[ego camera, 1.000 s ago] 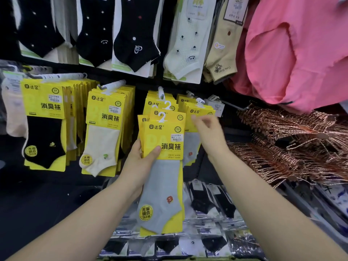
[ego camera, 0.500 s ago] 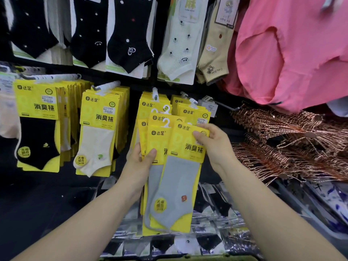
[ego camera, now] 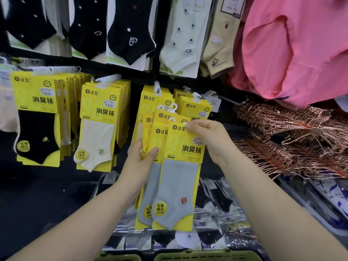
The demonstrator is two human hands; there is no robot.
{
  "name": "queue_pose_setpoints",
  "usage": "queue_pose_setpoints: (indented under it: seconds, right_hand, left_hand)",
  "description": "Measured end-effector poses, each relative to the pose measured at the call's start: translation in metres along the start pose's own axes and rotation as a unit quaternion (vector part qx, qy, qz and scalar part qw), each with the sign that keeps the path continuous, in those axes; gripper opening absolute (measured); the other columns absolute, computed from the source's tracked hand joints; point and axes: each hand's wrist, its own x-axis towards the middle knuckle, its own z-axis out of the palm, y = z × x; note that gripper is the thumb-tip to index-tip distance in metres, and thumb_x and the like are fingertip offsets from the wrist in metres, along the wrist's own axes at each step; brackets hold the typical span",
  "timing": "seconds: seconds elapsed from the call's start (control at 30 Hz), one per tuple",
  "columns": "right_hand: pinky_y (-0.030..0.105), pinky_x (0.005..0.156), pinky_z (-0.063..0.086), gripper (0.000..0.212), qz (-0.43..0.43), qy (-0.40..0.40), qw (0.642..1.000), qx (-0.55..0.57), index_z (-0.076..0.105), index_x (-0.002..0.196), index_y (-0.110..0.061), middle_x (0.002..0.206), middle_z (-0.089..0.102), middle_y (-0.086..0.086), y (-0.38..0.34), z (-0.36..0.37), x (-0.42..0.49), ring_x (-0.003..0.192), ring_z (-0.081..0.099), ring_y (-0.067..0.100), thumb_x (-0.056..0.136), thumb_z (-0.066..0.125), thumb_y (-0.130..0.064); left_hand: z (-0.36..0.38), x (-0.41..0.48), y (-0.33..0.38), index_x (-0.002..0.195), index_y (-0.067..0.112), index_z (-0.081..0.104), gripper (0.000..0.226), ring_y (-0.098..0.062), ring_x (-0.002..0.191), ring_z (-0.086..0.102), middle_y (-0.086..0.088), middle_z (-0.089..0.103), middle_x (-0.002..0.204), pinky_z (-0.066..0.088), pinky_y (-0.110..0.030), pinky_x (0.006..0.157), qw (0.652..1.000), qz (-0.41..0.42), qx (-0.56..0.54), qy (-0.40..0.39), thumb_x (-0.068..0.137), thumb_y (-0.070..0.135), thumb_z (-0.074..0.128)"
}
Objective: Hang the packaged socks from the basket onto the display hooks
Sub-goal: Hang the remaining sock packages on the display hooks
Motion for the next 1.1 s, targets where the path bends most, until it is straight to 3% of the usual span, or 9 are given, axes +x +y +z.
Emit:
queue_pose_setpoints:
  seconds: [0.2, 0.3, 0.47, 0.53, 0.67, 0.83, 1.0, 1.1]
  right_hand:
    - [0.05, 0.089, 0.054, 0.013, 0.095, -0.037, 0.991, 0.084, 0.072, 0.091, -0.009, 0.108, 0.071, 0.017, -0.008, -0.004, 0.003, 0.105, 0.065, 0.034, 0.078, 0.073, -0.008]
    - [0.045, 0.08, 0.058, 0.019, 0.099, -0.041, 0.986, 0.125, 0.072, 0.095, -0.007, 0.108, 0.07, 0.017, -0.01, -0.007, 0.005, 0.098, 0.068, 0.032, 0.077, 0.073, -0.009]
    - [0.05, 0.086, 0.054, 0.006, 0.068, 0.044, 0.984, 0.16, 0.072, 0.085, -0.015, 0.111, 0.069, 0.015, -0.018, -0.02, 0.021, 0.101, 0.066, 0.032, 0.082, 0.069, -0.011]
    - [0.047, 0.082, 0.056, 0.006, 0.062, 0.085, 0.983, 0.151, 0.071, 0.085, -0.015, 0.105, 0.069, 0.014, -0.023, -0.024, 0.033, 0.094, 0.067, 0.031, 0.082, 0.067, -0.011]
    - [0.028, 0.06, 0.05, 0.008, 0.027, 0.145, 0.982, 0.119, 0.071, 0.078, -0.017, 0.077, 0.067, 0.004, -0.034, -0.026, 0.055, 0.068, 0.063, 0.021, 0.08, 0.067, -0.011]
    - [0.021, 0.045, 0.049, 0.01, 0.011, 0.131, 0.985, 0.112, 0.069, 0.075, -0.013, 0.055, 0.066, -0.002, -0.036, -0.023, 0.07, 0.048, 0.063, 0.013, 0.081, 0.067, -0.006]
    - [0.019, 0.048, 0.048, 0.01, -0.011, 0.097, 0.994, 0.047, 0.07, 0.08, -0.015, 0.071, 0.068, 0.0, -0.035, -0.033, 0.071, 0.058, 0.064, 0.01, 0.085, 0.065, -0.009]
    - [0.015, 0.044, 0.045, 0.015, -0.048, 0.075, 0.996, -0.016, 0.07, 0.076, -0.019, 0.067, 0.066, -0.005, -0.036, -0.037, 0.072, 0.052, 0.061, 0.002, 0.087, 0.064, -0.009]
  left_hand:
    - [-0.001, 0.001, 0.004, 0.108, 0.045, 0.055, 0.024, -0.015, 0.114, 0.059, -0.003, 0.054, 0.132, 0.041, -0.046, 0.106, 1.0, 0.017, 0.021, -0.013, 0.096, 0.024, 0.053]
    - [-0.001, 0.001, 0.006, 0.106, 0.044, 0.055, 0.024, -0.013, 0.116, 0.057, 0.001, 0.059, 0.127, 0.042, -0.044, 0.105, 0.999, 0.032, 0.02, -0.006, 0.096, 0.023, 0.052]
    - [-0.008, 0.003, 0.007, 0.103, 0.04, 0.054, 0.022, 0.0, 0.097, 0.064, 0.018, 0.067, 0.103, 0.049, -0.025, 0.081, 0.998, 0.043, 0.009, 0.04, 0.097, 0.019, 0.052]
    - [-0.013, 0.005, 0.007, 0.1, 0.04, 0.053, 0.022, 0.005, 0.092, 0.063, 0.02, 0.066, 0.101, 0.048, -0.022, 0.076, 0.998, 0.041, 0.018, 0.053, 0.097, 0.019, 0.051]
    - [-0.02, 0.007, 0.006, 0.101, 0.04, 0.051, 0.022, 0.006, 0.091, 0.059, 0.022, 0.063, 0.099, 0.045, -0.018, 0.073, 0.996, 0.04, 0.039, 0.063, 0.097, 0.019, 0.052]
    - [-0.023, 0.009, 0.005, 0.098, 0.04, 0.052, 0.021, 0.0, 0.096, 0.062, 0.019, 0.065, 0.102, 0.048, -0.022, 0.078, 0.997, 0.032, 0.045, 0.057, 0.096, 0.019, 0.053]
    - [-0.021, 0.012, 0.004, 0.099, 0.044, 0.053, 0.023, 0.008, 0.09, 0.063, 0.023, 0.066, 0.099, 0.047, -0.019, 0.075, 0.997, 0.03, 0.054, 0.048, 0.096, 0.021, 0.054]
    - [-0.019, 0.013, 0.003, 0.103, 0.041, 0.055, 0.023, 0.001, 0.097, 0.065, 0.019, 0.068, 0.105, 0.049, -0.025, 0.082, 0.998, 0.027, 0.046, 0.036, 0.096, 0.019, 0.053]
